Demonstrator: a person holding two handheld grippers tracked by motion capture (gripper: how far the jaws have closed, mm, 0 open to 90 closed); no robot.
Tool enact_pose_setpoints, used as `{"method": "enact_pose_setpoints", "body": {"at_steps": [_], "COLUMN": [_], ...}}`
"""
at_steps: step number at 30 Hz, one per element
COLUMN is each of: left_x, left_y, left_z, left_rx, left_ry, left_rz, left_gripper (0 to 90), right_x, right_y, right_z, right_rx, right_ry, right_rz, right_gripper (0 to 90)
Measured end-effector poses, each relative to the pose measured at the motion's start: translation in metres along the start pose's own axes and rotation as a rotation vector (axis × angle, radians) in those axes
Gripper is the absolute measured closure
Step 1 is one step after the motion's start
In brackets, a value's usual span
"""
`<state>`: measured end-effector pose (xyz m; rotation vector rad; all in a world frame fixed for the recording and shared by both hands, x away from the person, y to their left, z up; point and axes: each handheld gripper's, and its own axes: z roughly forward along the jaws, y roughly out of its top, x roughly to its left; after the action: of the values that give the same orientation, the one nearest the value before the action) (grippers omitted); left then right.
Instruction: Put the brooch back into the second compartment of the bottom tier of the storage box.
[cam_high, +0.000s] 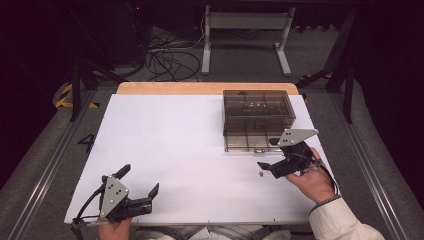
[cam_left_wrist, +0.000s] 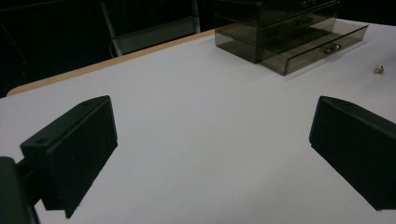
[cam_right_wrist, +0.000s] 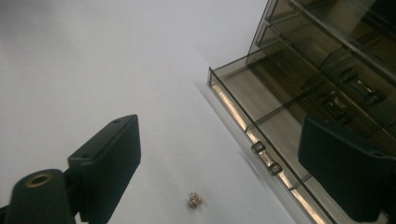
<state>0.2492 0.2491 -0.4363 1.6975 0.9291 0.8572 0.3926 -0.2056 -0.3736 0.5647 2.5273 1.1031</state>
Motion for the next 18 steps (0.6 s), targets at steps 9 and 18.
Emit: {"method": "enact_pose_setpoints", "body": {"at_steps": [9,18], "left_x": [0.000,0.000], "left_y": [0.000,0.000], "left_z": [0.000,0.000], "left_rx": [0.001,0.000], "left_ry": [-0.001,-0.001], "left_rz": [0.002,0.001], "left_gripper": [1.8,1.8], "right_x": [-0.006,-0.010], "right_y": [0.006,0.007], "right_z": [0.009,0.017], "right_rx": [0.146,0.236], "right_ry": [0.030,0.056], "right_rz": [0.012,0.026], "right_gripper": [20.8,24.2]}}
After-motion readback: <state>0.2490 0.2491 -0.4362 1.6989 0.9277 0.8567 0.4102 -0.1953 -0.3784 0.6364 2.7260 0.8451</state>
